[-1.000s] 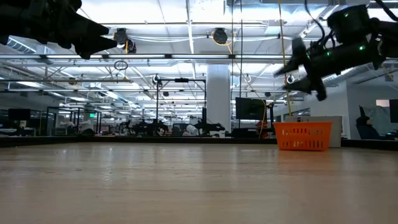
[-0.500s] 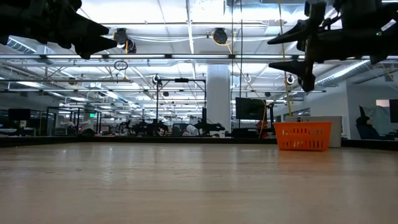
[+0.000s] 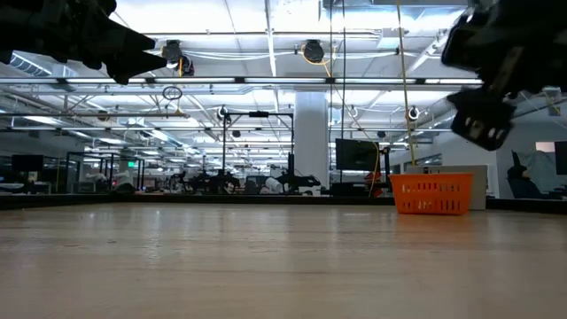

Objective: Pick & Place Office items
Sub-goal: Return to Home Position

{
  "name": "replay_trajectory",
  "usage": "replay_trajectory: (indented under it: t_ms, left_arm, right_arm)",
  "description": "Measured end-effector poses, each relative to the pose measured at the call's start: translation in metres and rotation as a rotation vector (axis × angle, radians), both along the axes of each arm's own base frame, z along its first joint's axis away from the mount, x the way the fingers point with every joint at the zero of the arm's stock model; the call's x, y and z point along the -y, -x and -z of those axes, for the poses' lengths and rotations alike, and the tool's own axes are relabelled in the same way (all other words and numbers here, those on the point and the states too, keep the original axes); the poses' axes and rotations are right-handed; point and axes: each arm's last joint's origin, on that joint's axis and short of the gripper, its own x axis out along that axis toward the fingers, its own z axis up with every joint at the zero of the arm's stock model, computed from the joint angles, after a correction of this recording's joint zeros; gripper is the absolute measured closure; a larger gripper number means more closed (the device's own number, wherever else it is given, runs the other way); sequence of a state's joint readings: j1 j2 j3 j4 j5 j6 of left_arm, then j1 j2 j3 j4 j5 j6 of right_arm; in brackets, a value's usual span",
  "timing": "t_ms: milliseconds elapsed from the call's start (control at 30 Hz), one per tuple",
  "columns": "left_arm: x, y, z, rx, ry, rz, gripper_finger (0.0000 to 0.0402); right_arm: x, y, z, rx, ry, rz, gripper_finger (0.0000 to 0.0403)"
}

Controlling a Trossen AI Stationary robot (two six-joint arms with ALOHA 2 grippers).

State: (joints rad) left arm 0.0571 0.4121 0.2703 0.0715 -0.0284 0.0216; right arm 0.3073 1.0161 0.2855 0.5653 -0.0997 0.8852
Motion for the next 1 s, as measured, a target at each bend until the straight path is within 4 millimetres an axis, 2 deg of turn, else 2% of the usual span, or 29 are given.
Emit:
replay_trajectory:
  t_ms: [100, 167, 300, 433, 700, 867, 1000]
  left_arm:
    - [0.0, 0.0, 0.0, 0.0, 0.0, 0.0, 0.0131]
    - [0.0, 0.0, 0.0, 0.0, 0.0, 0.0, 0.0131]
    - [0.0, 0.0, 0.0, 0.0, 0.0, 0.0, 0.0131]
    - [0.0, 0.0, 0.0, 0.0, 0.0, 0.0, 0.0131]
    - [0.0, 0.0, -0.001, 0.011, -0.037, 0.002, 0.0131]
    - [0.0, 0.0, -0.002, 0.017, -0.054, -0.003, 0.0131]
    - [0.0, 0.0, 0.005, -0.051, -0.035, 0.021, 0.0131]
  right_arm:
    - [-0.008, 0.005, -0.008, 0.042, -0.059, -0.17, 0.0175]
    - [-0.009, 0.01, -0.019, 0.132, -0.073, -0.262, 0.0175]
    - [-0.004, 0.021, -0.038, 0.349, 0.085, -0.311, 0.0176]
    - [0.005, 0.032, -0.047, 0.434, 0.205, -0.229, 0.0175]
    - [0.024, 0.056, -0.051, 0.424, 0.48, 0.061, 0.0175]
    - [0.028, 0.072, -0.058, 0.518, 0.567, 0.082, 0.0175]
    - [0.034, 0.082, -0.058, 0.512, 0.621, 0.168, 0.0176]
